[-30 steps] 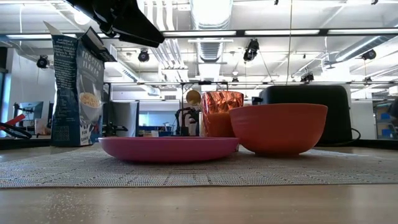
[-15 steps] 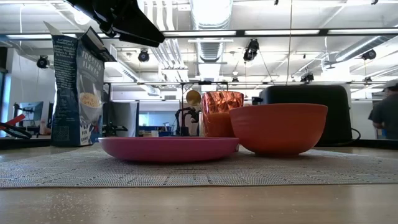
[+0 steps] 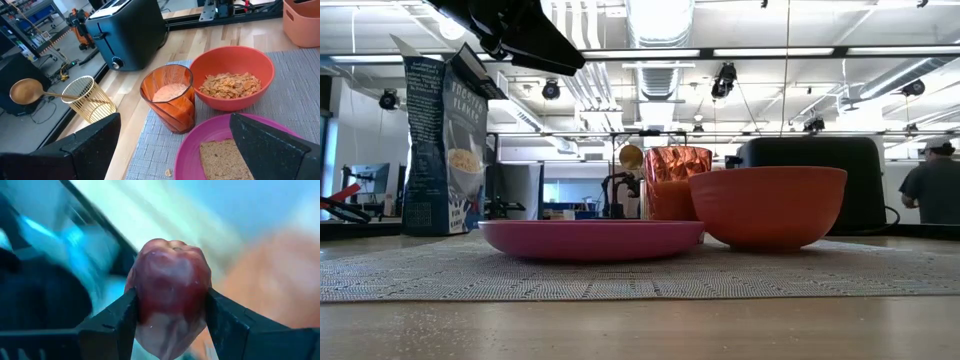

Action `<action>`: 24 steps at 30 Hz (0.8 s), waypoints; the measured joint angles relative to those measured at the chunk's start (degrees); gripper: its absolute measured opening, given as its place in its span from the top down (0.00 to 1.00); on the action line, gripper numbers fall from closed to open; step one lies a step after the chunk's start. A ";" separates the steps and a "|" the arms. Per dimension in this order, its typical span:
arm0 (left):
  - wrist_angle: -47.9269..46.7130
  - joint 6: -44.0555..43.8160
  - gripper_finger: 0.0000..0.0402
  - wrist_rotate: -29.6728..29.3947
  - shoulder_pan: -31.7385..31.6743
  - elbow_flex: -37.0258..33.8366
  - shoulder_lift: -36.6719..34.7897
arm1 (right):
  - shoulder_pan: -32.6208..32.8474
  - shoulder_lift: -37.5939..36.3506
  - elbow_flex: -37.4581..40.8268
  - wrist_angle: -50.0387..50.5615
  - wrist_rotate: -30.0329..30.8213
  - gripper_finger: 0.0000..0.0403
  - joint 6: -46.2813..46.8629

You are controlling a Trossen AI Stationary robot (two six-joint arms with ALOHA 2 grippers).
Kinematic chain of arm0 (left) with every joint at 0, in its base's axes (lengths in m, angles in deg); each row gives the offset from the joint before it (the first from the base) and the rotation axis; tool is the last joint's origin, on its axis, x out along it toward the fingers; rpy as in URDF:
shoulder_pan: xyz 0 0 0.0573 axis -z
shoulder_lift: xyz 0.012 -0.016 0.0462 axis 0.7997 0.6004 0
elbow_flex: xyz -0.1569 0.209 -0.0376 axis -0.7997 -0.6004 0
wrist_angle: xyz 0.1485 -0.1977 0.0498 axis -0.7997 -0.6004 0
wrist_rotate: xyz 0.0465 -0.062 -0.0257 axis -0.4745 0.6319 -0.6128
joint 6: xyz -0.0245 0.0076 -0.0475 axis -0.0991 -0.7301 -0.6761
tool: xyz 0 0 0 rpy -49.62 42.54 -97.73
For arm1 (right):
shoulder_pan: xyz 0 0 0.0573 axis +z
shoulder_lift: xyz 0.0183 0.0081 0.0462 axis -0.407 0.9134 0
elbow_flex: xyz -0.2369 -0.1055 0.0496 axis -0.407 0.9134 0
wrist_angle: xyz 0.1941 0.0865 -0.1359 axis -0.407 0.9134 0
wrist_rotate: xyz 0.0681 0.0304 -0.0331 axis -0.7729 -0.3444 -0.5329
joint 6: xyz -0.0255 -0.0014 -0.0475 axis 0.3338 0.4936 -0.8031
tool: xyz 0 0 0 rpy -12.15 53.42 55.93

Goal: Arrange a breakfast setting
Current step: Put the red apple on the gray table mat to the top left of the pink plate

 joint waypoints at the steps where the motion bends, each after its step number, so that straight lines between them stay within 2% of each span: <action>1: 0.01 0.04 0.11 0.00 0.00 0.00 0.00 | -0.08 -0.31 -0.68 0.00 4.92 0.54 -1.94; 9: 1.77 3.06 0.11 -0.47 0.00 0.00 0.00 | -5.14 2.49 -3.13 -0.82 41.23 0.54 -23.64; 13: 3.46 3.21 0.11 -0.59 0.00 0.00 0.00 | -9.80 5.38 -3.15 -3.57 52.90 0.54 -32.23; 16: 4.47 1.56 0.11 -0.50 0.00 0.00 0.00 | -13.82 7.81 -2.98 -11.13 54.79 0.54 -42.13; 20: 9.05 0.83 0.11 0.16 0.20 0.00 0.31 | -17.75 11.57 -3.21 -25.95 52.02 0.54 -58.95; 24: 13.50 4.66 0.11 7.79 0.81 0.00 1.04 | -20.18 13.92 -3.64 -36.19 47.79 0.54 -71.15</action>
